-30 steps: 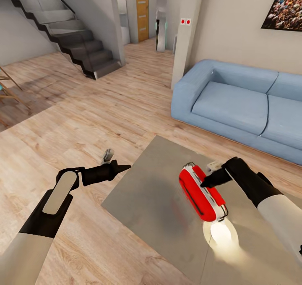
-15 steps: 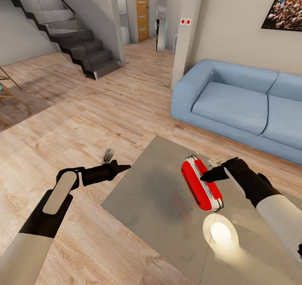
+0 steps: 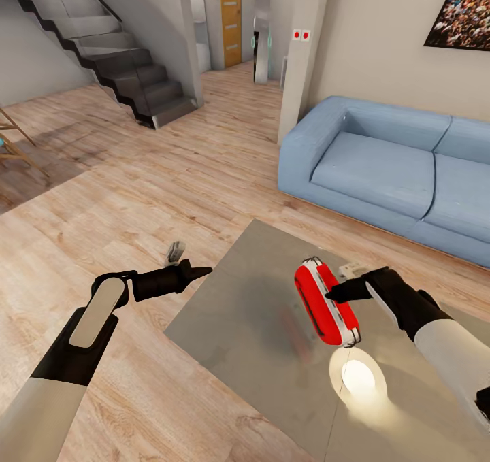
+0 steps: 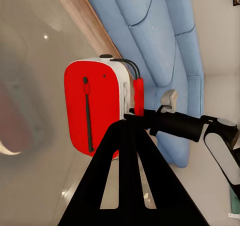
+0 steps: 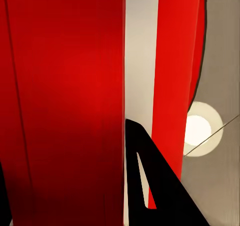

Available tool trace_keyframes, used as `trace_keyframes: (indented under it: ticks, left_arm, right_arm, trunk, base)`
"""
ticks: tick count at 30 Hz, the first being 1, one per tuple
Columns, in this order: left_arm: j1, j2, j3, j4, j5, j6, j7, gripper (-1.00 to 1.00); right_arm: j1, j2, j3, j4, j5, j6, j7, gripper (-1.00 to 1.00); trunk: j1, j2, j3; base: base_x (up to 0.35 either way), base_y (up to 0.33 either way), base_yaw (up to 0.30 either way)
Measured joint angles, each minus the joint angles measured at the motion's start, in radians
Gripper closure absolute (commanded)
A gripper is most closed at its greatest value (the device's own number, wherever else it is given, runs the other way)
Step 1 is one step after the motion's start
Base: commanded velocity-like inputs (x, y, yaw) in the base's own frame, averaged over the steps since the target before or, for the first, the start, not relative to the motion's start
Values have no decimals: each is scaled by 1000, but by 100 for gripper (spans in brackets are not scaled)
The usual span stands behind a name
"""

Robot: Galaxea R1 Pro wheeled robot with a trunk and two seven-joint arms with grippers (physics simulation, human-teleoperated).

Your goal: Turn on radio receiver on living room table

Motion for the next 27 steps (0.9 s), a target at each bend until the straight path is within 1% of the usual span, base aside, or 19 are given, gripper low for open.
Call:
trace_keyframes:
  ticks: [13, 16, 17, 19, 20, 21, 23, 27]
  left_arm:
    - [0, 0, 0, 0, 0, 0, 0, 100]
    - [0, 0, 0, 0, 0, 0, 0, 100]
    - [0, 0, 0, 0, 0, 0, 0, 100]
    - [0, 0, 0, 0, 0, 0, 0, 100]
    - [0, 0, 0, 0, 0, 0, 0, 100]
    - [0, 0, 0, 0, 0, 0, 0, 100]
    - [0, 0, 0, 0, 0, 0, 0, 100]
    - [0, 0, 0, 0, 0, 0, 0, 100]
  right_arm:
    - [0, 1, 0, 13, -7, -13, -1, 100]
    - [1, 10, 1, 21, -16, -12, -2, 100]
    - [1, 13, 1, 42, -14, -17, -2, 100]
    - [0, 16, 2, 93, 0, -60, -4, 100]
    - [1, 17, 2, 103, -4, -75, -3, 100]
    - [0, 17, 2, 111, -10, -88, -3, 100]
    - [0, 17, 2, 118, -6, -98, -3, 100]
    - [0, 17, 2, 121, -7, -102, -3, 100]
  trunk:
    - [0, 0, 0]
    - [0, 0, 0]
    - [0, 0, 0]
    - [0, 0, 0]
    - [0, 0, 0]
    - [0, 0, 0]
    - [0, 0, 0]
    - [0, 0, 0]
  base:
    - [0, 0, 0]
    - [0, 0, 0]
    - [0, 0, 0]
    - [0, 0, 0]
    - [0, 0, 0]
    - [0, 0, 0]
    - [0, 0, 0]
    - [0, 0, 0]
